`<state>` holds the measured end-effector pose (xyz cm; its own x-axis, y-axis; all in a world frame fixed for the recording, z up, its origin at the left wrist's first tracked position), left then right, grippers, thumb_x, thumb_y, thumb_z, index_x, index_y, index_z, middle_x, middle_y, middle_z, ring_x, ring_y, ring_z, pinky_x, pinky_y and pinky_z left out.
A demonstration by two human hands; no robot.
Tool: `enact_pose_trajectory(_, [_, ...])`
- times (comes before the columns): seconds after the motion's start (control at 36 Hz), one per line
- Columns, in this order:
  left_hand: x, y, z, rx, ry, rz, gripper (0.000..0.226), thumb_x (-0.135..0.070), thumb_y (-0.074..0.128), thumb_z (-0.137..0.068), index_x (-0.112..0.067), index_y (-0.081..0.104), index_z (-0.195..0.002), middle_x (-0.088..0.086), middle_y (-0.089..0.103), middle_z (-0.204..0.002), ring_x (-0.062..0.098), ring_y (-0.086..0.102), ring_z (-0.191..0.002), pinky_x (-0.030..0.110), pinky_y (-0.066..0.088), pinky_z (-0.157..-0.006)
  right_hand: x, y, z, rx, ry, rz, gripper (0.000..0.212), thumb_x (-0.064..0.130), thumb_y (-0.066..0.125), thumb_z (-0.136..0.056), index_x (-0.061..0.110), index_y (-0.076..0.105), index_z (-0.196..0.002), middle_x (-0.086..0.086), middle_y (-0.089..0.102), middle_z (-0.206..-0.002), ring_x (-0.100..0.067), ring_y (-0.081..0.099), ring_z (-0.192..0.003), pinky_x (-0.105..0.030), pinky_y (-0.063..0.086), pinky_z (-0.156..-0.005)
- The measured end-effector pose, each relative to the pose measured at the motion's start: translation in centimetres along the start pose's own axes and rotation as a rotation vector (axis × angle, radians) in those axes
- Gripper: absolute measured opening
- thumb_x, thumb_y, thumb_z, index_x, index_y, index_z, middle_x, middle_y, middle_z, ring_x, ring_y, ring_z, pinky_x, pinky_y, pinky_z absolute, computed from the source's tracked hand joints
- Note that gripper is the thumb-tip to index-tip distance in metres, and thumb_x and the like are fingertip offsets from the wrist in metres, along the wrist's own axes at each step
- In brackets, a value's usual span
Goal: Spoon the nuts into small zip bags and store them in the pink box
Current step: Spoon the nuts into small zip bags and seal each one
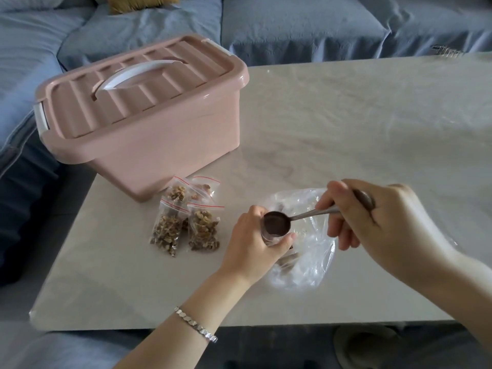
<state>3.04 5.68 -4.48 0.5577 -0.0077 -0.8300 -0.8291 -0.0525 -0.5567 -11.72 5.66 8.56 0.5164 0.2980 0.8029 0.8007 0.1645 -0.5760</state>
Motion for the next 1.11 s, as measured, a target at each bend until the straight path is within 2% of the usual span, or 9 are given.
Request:
enact_pose_trajectory(0.11, [-0.1,-0.4,0.0,-0.017,0.022,-0.029,0.043,-0.052,0.067,-0.067,-0.023,0.044,-0.089,-0.009,0.051,-0.082,0.018,0.054,-0.084,0.038,0.049,-0.075,0.2,0.1,0.3,0.022,-0.027,0.004,0.041,0.053,0.032,-0.085,0.029,0.062,-0.071,0.008,0.064,-0.06,-0.007,0.059,-0.044,-0.015,0.046,-0.048])
enact_pose_trajectory(0.19, [-0.7,-0.8,0.0,-0.041,0.071,-0.071,0.051,-0.06,0.061,-0.066,-0.018,0.045,-0.091,-0.008,0.051,-0.082,0.016,0.053,-0.082,0.034,0.048,-0.072,0.5,-1.5,0.5,-0.074,-0.055,-0.05,0.039,0.051,0.037,-0.087,0.028,0.063,-0.07,0.007,0.064,-0.059,-0.008,0.058,-0.042,-0.01,0.043,-0.045])
enact_pose_trajectory(0.28, [-0.9,-1.6,0.3,-0.073,0.095,-0.059,0.05,-0.062,0.054,-0.067,-0.021,0.04,-0.092,-0.009,0.051,-0.082,0.012,0.053,-0.079,0.023,0.044,-0.069,0.2,-4.1,1.1,-0.224,-0.018,-0.138,0.05,0.066,0.035,-0.086,0.029,0.063,-0.069,0.005,0.064,-0.056,-0.011,0.056,-0.038,-0.011,0.041,-0.041])
enact_pose_trajectory(0.36, [-0.6,-2.5,0.8,-0.077,0.051,-0.011,0.047,-0.054,0.065,-0.071,-0.018,0.041,-0.09,-0.012,0.055,-0.078,0.005,0.056,-0.072,0.017,0.044,-0.065,-1.2,-5.4,2.0,-0.297,0.099,-0.143,0.056,0.076,0.03,-0.08,0.032,0.063,-0.073,0.003,0.064,-0.056,-0.013,0.055,-0.037,-0.012,0.039,-0.039])
enact_pose_trajectory(0.42, [-0.3,-2.8,1.1,-0.061,0.019,-0.011,0.04,-0.043,0.07,-0.074,-0.017,0.044,-0.09,-0.013,0.057,-0.077,0.002,0.057,-0.073,0.016,0.046,-0.065,-2.5,-5.3,2.7,-0.324,0.174,-0.128,0.055,0.071,0.034,-0.082,0.026,0.063,-0.072,0.001,0.065,-0.057,-0.013,0.054,-0.035,-0.014,0.04,-0.037])
enact_pose_trajectory(0.58, [1.2,-2.7,1.9,0.071,-0.125,-0.163,0.025,-0.034,0.066,-0.079,-0.024,0.045,-0.087,-0.009,0.059,-0.079,0.001,0.058,-0.068,0.024,0.05,-0.066,-7.3,-2.0,4.2,-0.294,0.343,-0.098,0.036,0.029,0.04,-0.094,0.013,0.061,-0.07,-0.004,0.065,-0.056,-0.017,0.054,-0.036,-0.017,0.043,-0.039])
enact_pose_trajectory(0.78, [1.5,-1.7,2.1,0.16,-0.193,-0.189,0.024,-0.036,0.061,-0.079,-0.025,0.042,-0.088,-0.008,0.058,-0.083,0.008,0.059,-0.074,0.025,0.045,-0.061,-10.4,0.2,5.1,-0.33,0.474,-0.245,0.038,0.027,0.036,-0.098,0.01,0.061,-0.075,-0.007,0.065,-0.055,-0.022,0.059,-0.042,-0.021,0.047,-0.043])
enact_pose_trajectory(0.94, [1.4,-1.5,1.8,0.159,-0.165,-0.217,0.029,-0.037,0.063,-0.082,-0.023,0.041,-0.092,-0.009,0.059,-0.086,0.004,0.058,-0.075,0.01,0.036,-0.054,-13.3,2.9,5.8,-0.316,0.669,-0.553,0.04,0.028,0.036,-0.099,0.001,0.06,-0.081,-0.01,0.064,-0.051,-0.019,0.06,-0.042,-0.021,0.048,-0.041])
enact_pose_trajectory(1.11, [1.4,-2.2,1.6,0.107,-0.181,-0.198,0.029,-0.037,0.064,-0.081,-0.024,0.041,-0.092,-0.009,0.059,-0.086,0.003,0.058,-0.075,0.019,0.043,-0.061,-14.1,1.2,6.8,-0.389,0.704,-0.641,0.041,0.028,0.036,-0.099,0.001,0.06,-0.08,-0.009,0.063,-0.048,-0.015,0.057,-0.039,-0.019,0.047,-0.039])
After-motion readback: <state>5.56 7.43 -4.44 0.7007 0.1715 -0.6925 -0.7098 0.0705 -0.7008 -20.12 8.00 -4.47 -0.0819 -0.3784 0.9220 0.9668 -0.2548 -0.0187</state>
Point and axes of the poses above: each hand's wrist, its own z-axis away from the middle knuckle, its own y-axis out of the palm, x = y × z, the point moved 8 cm from there along -z, towards the middle knuckle
